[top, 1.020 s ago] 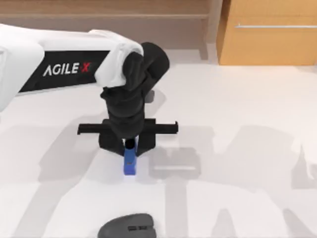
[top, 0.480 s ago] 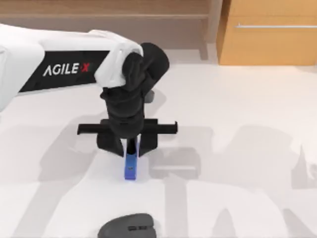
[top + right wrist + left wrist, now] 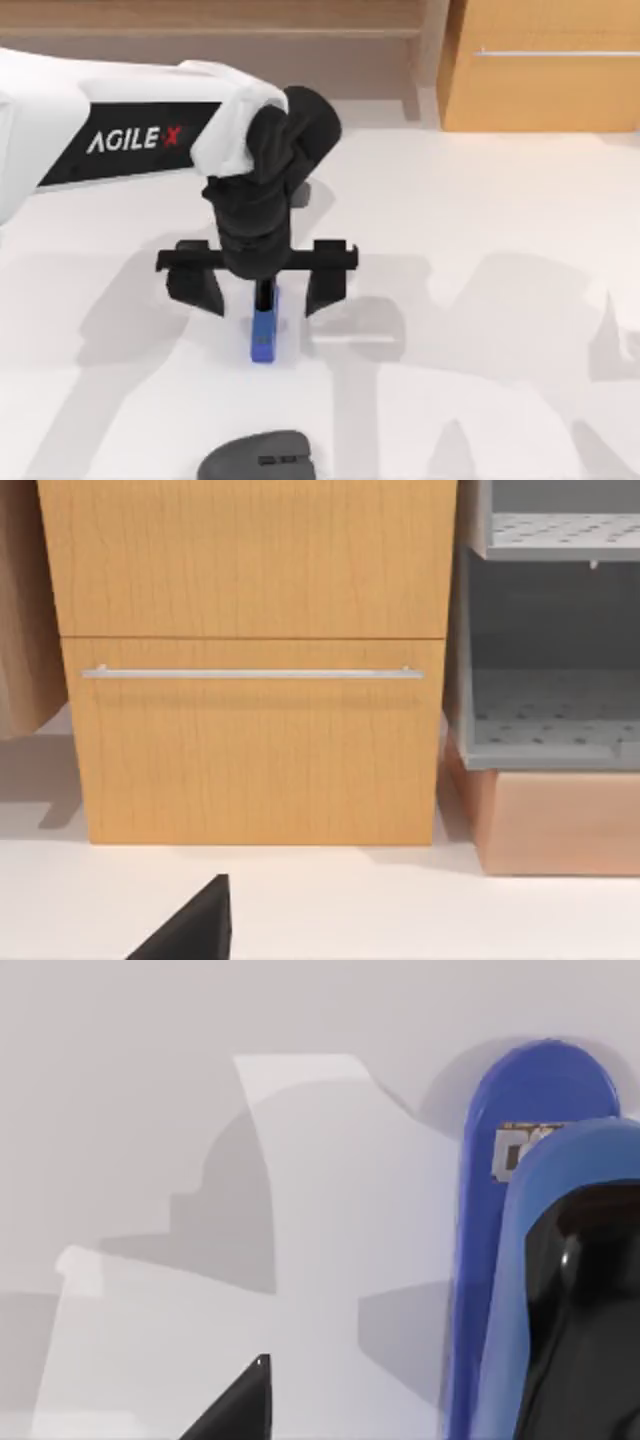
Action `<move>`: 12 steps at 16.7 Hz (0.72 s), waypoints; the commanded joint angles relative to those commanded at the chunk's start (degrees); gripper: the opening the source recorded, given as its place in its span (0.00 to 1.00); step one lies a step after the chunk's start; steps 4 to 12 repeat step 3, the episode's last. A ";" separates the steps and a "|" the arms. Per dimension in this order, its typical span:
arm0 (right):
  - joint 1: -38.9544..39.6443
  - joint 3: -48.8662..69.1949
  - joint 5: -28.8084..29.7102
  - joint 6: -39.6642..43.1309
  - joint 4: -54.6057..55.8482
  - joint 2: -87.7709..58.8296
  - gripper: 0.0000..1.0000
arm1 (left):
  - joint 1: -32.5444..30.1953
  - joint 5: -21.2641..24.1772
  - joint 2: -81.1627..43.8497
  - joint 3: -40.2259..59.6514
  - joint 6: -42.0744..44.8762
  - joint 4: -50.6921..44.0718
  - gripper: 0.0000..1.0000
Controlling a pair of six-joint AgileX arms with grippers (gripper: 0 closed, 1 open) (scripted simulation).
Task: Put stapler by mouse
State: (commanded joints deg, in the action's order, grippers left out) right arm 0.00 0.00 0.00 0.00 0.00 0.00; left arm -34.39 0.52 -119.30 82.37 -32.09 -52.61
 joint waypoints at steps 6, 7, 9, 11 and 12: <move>0.00 0.00 0.00 0.00 0.00 0.00 1.00 | 0.00 0.00 0.00 0.00 0.00 0.00 1.00; 0.00 0.00 0.00 0.00 0.00 0.00 1.00 | 0.00 0.00 0.00 0.00 0.00 0.00 1.00; 0.00 0.00 0.00 0.00 0.00 0.00 1.00 | 0.00 0.00 0.00 0.00 0.00 0.00 1.00; 0.00 0.00 0.00 0.00 0.00 0.00 1.00 | 0.00 0.00 0.00 0.00 0.00 0.00 1.00; 0.00 0.00 0.00 0.00 0.00 0.00 1.00 | 0.00 0.00 0.00 0.00 0.00 0.00 1.00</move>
